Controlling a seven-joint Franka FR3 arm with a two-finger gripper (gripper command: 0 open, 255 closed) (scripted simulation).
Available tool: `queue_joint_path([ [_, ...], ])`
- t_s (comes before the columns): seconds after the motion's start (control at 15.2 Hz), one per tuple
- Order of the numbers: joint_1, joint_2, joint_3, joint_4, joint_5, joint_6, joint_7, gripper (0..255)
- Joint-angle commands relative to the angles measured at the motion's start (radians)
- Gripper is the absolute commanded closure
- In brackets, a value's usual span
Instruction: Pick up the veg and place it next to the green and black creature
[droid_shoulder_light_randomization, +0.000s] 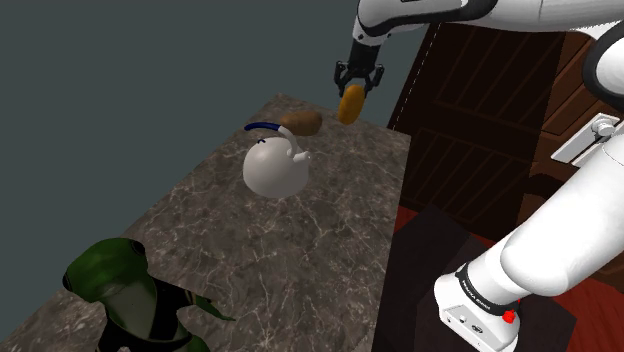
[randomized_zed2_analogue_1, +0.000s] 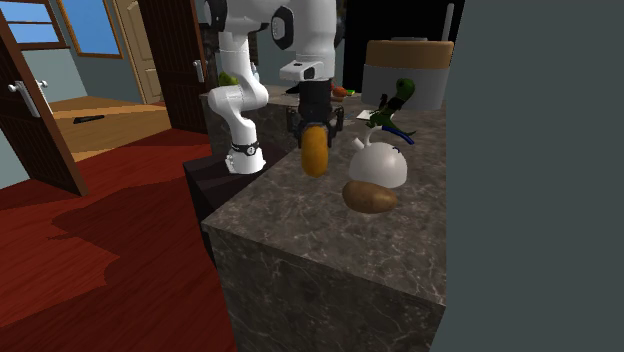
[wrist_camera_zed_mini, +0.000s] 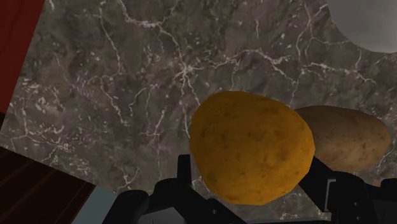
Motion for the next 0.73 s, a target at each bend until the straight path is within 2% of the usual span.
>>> queue_joint_path([
  [0.0,0.000,-0.004,0.000,0.023,0.000,-0.026,-0.001,255],
  [0.66,0.000,-0.008,0.000,0.152,0.001,-0.160,-0.003,255],
])
